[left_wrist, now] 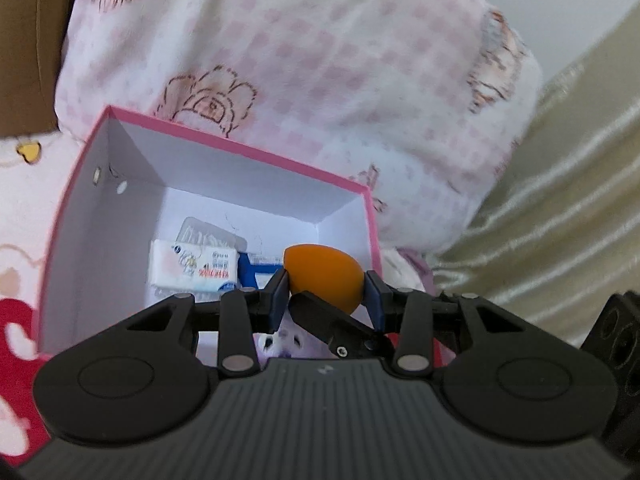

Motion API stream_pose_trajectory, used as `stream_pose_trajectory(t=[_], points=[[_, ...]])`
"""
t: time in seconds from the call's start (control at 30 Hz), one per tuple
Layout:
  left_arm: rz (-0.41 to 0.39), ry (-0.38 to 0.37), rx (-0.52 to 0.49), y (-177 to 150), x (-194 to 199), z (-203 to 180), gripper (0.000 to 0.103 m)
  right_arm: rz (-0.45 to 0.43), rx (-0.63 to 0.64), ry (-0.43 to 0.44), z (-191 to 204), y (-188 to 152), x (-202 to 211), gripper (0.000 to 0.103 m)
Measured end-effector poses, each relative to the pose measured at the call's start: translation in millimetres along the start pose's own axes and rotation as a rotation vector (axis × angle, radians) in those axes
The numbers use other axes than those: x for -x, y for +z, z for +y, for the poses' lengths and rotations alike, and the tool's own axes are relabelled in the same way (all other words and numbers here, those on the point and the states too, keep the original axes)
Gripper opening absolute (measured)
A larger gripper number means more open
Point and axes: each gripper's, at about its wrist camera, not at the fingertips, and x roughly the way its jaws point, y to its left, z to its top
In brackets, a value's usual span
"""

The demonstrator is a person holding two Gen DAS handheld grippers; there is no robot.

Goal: Organize objects
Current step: 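Lift the orange sponge with the left gripper and carry it over the pink box, then lower the orange sponge into the pink box and open the left gripper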

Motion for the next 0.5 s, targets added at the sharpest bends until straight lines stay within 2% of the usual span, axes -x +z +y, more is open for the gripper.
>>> stream_pose_trajectory(t=[0.23,0.33,0.5], points=[[0.02,-0.009,0.222,4.9,-57.5,39.1,0.039,0.089,-0.067,-0.017,-32.4,2.9,-57.8,0.042],[0.048,-0.009,0.22,7.8,-70.7,45.5,0.039,0.108,-0.069,-0.034,-38.1,-2.3,-72.1,0.042],[0.045,0.02,0.151,8.0,-74.5,42.4,0.039,0.103,-0.108,-0.014,-44.3,-1.9,-80.2,0.042]])
